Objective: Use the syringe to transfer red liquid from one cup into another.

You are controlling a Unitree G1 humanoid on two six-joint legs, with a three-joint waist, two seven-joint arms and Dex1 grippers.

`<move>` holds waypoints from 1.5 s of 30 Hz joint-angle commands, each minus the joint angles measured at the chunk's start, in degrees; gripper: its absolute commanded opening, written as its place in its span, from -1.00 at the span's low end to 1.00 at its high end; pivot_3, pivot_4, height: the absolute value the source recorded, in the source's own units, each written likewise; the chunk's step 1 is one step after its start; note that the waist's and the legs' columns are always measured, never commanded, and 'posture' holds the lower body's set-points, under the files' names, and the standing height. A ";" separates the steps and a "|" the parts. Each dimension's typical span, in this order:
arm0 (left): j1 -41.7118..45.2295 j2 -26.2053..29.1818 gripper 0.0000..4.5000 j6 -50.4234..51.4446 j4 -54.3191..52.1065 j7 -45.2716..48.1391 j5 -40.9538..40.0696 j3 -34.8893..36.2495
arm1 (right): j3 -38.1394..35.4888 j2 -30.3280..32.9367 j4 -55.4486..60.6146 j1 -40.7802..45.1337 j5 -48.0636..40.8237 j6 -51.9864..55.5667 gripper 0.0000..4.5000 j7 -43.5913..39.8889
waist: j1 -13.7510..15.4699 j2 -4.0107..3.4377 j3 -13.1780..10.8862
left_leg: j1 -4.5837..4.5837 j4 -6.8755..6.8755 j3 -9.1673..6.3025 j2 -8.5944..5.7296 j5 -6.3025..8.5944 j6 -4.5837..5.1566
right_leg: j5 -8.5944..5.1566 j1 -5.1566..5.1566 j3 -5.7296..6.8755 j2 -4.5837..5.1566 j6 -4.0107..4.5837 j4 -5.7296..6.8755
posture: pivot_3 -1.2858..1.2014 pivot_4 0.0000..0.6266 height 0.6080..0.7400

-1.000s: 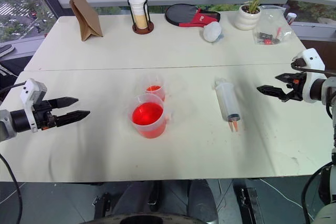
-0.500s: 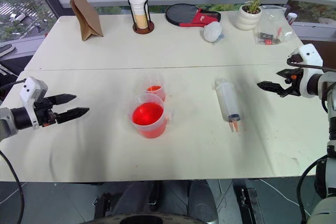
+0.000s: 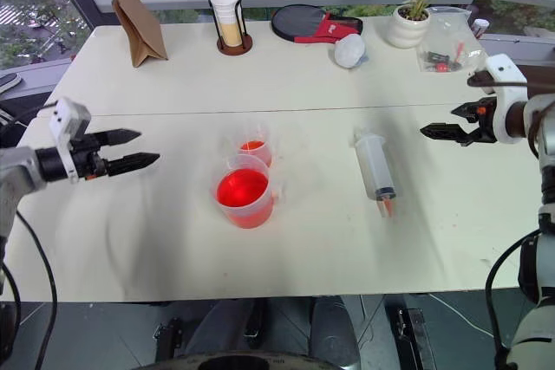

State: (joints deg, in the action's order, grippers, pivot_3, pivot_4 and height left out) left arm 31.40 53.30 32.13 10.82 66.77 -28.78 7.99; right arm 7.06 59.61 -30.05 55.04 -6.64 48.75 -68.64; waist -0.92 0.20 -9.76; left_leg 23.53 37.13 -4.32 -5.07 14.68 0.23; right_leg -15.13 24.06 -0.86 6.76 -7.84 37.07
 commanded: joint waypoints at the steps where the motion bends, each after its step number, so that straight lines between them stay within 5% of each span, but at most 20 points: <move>1: 7.40 3.05 0.95 1.29 -2.70 6.39 -0.91 -2.06 | 3.80 -1.16 4.91 4.93 -1.42 12.38 1.00 -2.55 | -0.07 0.01 0.00 | 0.01 -0.01 0.00 -0.01 0.00 0.00 | 0.00 0.00 0.00 0.01 0.00 -0.01 | 0.03 -0.52 0.99; 12: 10.91 1.00 0.95 5.10 -20.25 9.85 -4.72 -6.53 | 9.19 -9.16 7.95 4.13 -3.98 31.76 1.00 4.56 | -0.02 0.03 0.01 | 0.33 0.02 0.06 -0.02 -0.19 -0.30 | 0.00 0.36 -0.02 0.03 -0.01 0.04 | 0.03 -0.52 0.99; 18: 7.92 -0.08 0.95 4.10 -22.33 8.41 -2.98 -8.31 | 11.81 -12.83 8.10 1.41 -2.68 29.19 1.00 10.20 | -0.02 0.04 0.02 | 0.31 0.04 0.05 -0.02 -0.20 -0.30 | 0.01 0.36 -0.01 0.02 -0.01 0.12 | 0.03 -0.52 0.99; 21: 6.81 -0.05 1.00 2.81 -21.47 7.91 -1.62 -8.88 | 12.81 -15.07 5.10 1.30 -0.38 24.50 0.60 13.95 | -0.24 0.12 0.07 | 0.30 0.04 0.06 -0.02 -0.23 -0.35 | 0.01 0.36 -0.02 0.01 -0.01 0.13 | 0.03 -0.52 0.99; 25: 5.80 -0.24 1.00 2.46 -21.12 7.32 -1.43 -8.38 | 13.32 -16.04 5.45 1.15 0.01 23.46 -0.30 15.16 | -0.19 0.28 0.12 | 0.26 0.05 0.04 0.00 -0.25 -0.38 | 0.01 0.31 -0.01 -0.03 -0.01 0.14 | 0.03 -0.52 0.99; 29: 4.83 -0.25 1.00 1.82 -20.20 6.39 -0.97 -7.77 | 13.41 -15.89 7.81 0.27 -0.61 24.68 -0.38 15.53 | -0.27 0.31 0.15 | 0.21 0.04 0.04 0.01 -0.25 -0.37 | 0.01 0.29 -0.01 -0.04 -0.01 0.15 | 0.03 -0.52 0.99; 32: 4.54 -0.04 1.00 0.91 -18.09 5.93 -0.36 -7.14 | 10.58 -16.20 8.60 1.49 -2.08 24.91 -0.38 15.75 | -0.25 0.31 0.14 | 0.21 0.05 0.03 0.01 -0.25 -0.37 | 0.01 0.28 -0.01 -0.04 -0.01 0.15 | 0.03 -0.52 0.99; 38: 6.07 0.77 1.00 1.17 -10.55 7.11 -1.91 -3.79 | -13.89 -23.00 18.21 13.96 -21.68 11.69 -0.38 8.60 | -1.17 -0.07 -0.15 | 0.26 -0.03 0.12 0.03 -0.27 -0.39 | 0.01 0.47 -0.02 -0.02 -0.02 0.26 | 0.03 -0.52 0.99; 42: 8.31 2.34 1.00 4.45 -9.97 8.87 -5.24 -1.20 | -24.16 -31.95 27.77 17.22 -35.21 19.66 -0.38 15.02 | -1.20 0.38 0.11 | 0.29 -0.14 -0.29 0.05 -0.25 -0.38 | 0.01 0.37 0.29 -0.06 -0.01 0.16 | 0.03 -0.52 0.99; 45: 8.66 4.57 1.00 6.04 -10.77 10.03 -6.18 -0.35 | -26.35 -39.30 37.68 11.66 -41.04 19.24 -0.38 20.41 | -1.36 0.56 0.21 | 0.29 -0.02 -0.34 -0.02 -0.24 -0.38 | 0.01 0.24 0.27 0.03 0.00 0.14 | 0.03 -0.52 0.99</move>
State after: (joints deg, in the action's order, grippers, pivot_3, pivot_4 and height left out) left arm 39.21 55.99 37.37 1.43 75.90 -33.77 5.28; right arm -17.40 21.54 3.03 68.99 -44.36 68.11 -51.12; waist -2.28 0.76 -9.55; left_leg 23.82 37.17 -4.64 -5.13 14.44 -0.15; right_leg -15.11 24.28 -0.63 6.81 -7.85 37.22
